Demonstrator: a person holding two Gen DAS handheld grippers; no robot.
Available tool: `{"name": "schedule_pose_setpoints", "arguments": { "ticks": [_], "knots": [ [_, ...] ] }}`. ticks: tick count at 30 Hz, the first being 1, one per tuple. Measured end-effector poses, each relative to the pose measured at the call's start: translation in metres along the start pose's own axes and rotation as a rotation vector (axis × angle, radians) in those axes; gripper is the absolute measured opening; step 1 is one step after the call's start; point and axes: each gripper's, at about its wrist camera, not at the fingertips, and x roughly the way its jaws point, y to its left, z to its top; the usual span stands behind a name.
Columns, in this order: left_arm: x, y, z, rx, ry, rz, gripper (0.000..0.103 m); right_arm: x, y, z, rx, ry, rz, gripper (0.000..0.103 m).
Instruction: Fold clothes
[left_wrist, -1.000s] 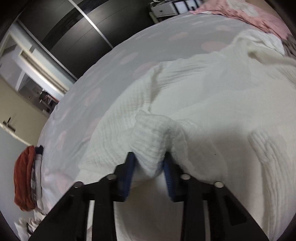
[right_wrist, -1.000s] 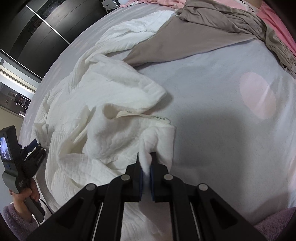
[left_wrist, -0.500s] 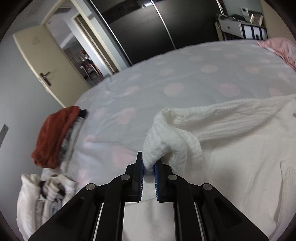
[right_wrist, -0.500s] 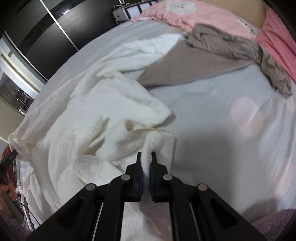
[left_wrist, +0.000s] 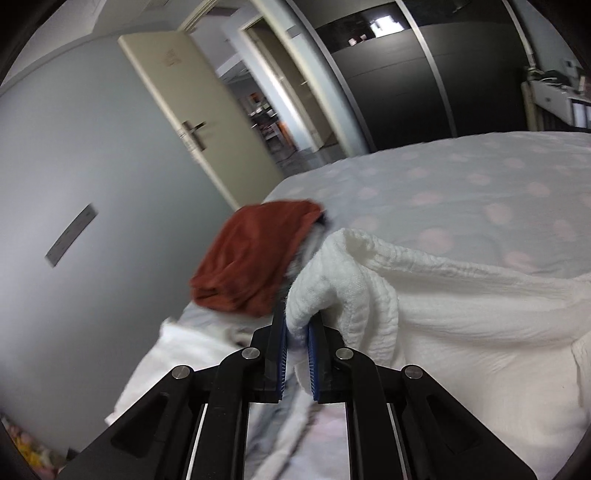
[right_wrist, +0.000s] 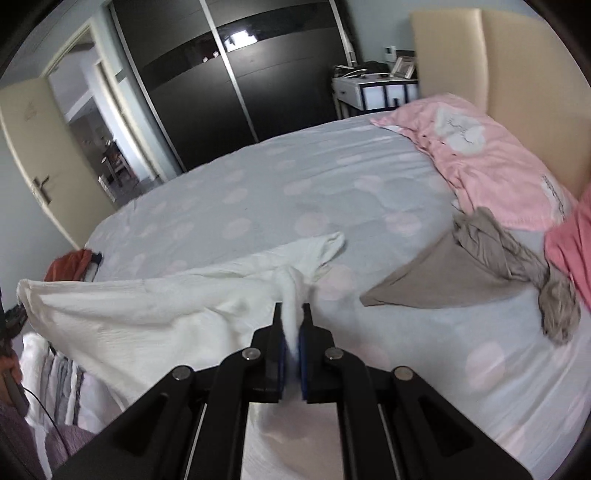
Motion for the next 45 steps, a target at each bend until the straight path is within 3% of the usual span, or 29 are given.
{"name": "schedule_pose_setpoints", "arguments": {
  "ticks": [3, 7, 10, 12, 15, 17, 28, 33, 37, 45],
  "knots": [
    [0.021, 0.019, -0.02, 0.033, 0.104, 0.028, 0.01, 0.025, 0.004, -0.006, -0.014, 0.08, -0.013, 0.005],
    [0.047, 0.017, -0.047, 0.069, 0.24, -0.04, 0.012, 0.059, 0.007, -0.034, -0.024, 0.177, -0.041, 0.005],
    [0.055, 0.004, -0.06, 0.114, 0.308, -0.125, 0.016, 0.081, -0.002, -0.055, -0.001, 0.241, -0.043, 0.005],
    [0.049, -0.017, -0.062, 0.174, 0.313, -0.156, 0.029, 0.091, -0.01, -0.065, 0.015, 0.266, -0.041, 0.006],
    [0.03, -0.04, -0.055, 0.282, 0.211, -0.194, 0.046, 0.097, -0.022, -0.072, 0.038, 0.28, -0.008, 0.009],
    [0.012, -0.059, -0.05, 0.359, 0.133, -0.222, 0.053, 0.099, -0.03, -0.074, 0.06, 0.286, 0.007, 0.02],
    [-0.062, -0.206, -0.022, 0.748, -0.088, -0.437, 0.054, 0.114, -0.05, -0.097, 0.125, 0.375, 0.004, 0.031],
    [-0.066, -0.274, -0.023, 0.861, -0.095, -0.495, 0.055, 0.123, -0.055, -0.103, 0.151, 0.416, -0.003, 0.032],
    [-0.055, -0.325, -0.024, 0.915, -0.047, -0.526, 0.056, 0.136, -0.058, -0.108, 0.163, 0.474, -0.001, 0.033],
    [-0.029, -0.395, -0.035, 1.01, 0.038, -0.514, 0.056, 0.149, -0.034, -0.11, -0.008, 0.514, -0.079, 0.035]
  ]
}}
